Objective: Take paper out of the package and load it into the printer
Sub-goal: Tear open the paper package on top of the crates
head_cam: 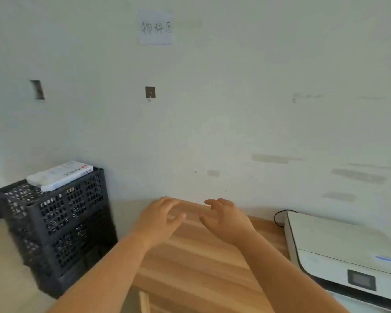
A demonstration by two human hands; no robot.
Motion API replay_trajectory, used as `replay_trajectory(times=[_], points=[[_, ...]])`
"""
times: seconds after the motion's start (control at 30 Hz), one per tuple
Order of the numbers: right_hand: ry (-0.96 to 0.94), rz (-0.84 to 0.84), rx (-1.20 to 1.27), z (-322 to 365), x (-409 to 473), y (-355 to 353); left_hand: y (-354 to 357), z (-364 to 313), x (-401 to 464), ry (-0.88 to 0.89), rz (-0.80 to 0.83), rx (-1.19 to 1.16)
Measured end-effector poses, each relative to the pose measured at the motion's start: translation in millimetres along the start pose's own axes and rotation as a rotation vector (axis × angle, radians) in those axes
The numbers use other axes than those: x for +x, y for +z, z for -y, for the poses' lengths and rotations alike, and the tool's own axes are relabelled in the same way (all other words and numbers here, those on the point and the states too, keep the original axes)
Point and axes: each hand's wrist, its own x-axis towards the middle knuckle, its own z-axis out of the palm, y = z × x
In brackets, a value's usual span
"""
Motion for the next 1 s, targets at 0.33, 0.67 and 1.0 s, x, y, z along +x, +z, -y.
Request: replay_trajectory(times=[0.33, 0.67, 1.0], points=[[-0.211, 0.085, 0.134, 94.6, 125.6, 72.3, -66.0, 130.2, 19.4, -0.234, -0.068, 0.050], [-0.273, 0.202, 0.156, 212.3, 185.0, 167.9, -108.6, 282.5, -13.8, -0.357, -0.110, -0.025], [-0.270, 0.215, 0.206, 369.6, 239.9, 245.1, -193.8, 448.5, -35.7, -0.357, -0.131, -0.015]])
